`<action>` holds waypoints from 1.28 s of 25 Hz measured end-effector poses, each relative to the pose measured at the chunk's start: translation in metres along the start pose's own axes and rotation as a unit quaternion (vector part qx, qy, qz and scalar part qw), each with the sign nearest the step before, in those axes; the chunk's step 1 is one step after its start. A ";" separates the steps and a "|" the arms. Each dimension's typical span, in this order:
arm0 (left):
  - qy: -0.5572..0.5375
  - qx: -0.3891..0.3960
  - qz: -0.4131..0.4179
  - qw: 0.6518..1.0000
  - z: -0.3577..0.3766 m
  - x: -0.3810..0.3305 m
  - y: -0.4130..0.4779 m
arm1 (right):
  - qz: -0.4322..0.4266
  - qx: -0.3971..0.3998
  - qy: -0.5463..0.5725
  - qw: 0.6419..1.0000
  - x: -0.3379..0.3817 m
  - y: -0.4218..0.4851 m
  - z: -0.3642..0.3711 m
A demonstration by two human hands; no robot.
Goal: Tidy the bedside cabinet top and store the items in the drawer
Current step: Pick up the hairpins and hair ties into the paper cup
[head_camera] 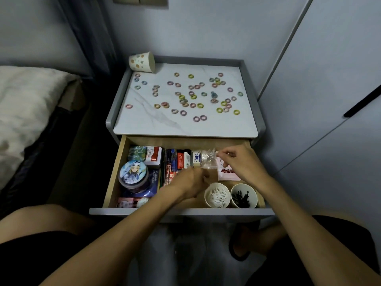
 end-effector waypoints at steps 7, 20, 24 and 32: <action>-0.113 -0.130 -0.019 0.985 -0.163 0.039 -0.014 | -0.068 0.057 -0.038 0.995 0.037 0.055 0.011; -0.248 -0.300 -0.093 0.916 -0.308 0.154 0.014 | -0.134 0.046 0.004 0.990 0.142 0.344 0.091; -0.225 -0.289 -0.093 0.926 -0.312 0.168 0.019 | -0.071 0.026 0.042 0.996 0.129 0.389 0.115; -0.199 -0.323 -0.079 0.922 -0.311 0.153 0.015 | -0.144 -0.051 0.047 0.987 0.163 0.353 0.066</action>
Point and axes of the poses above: each hand's wrist, its own y-axis towards the middle knuckle, its own z-axis out of the palm, x = y × z, the point moved 10 cm from there along y, towards the middle knuckle, and after that the axes turned 15 degrees about -z, right-handed, at the moved point
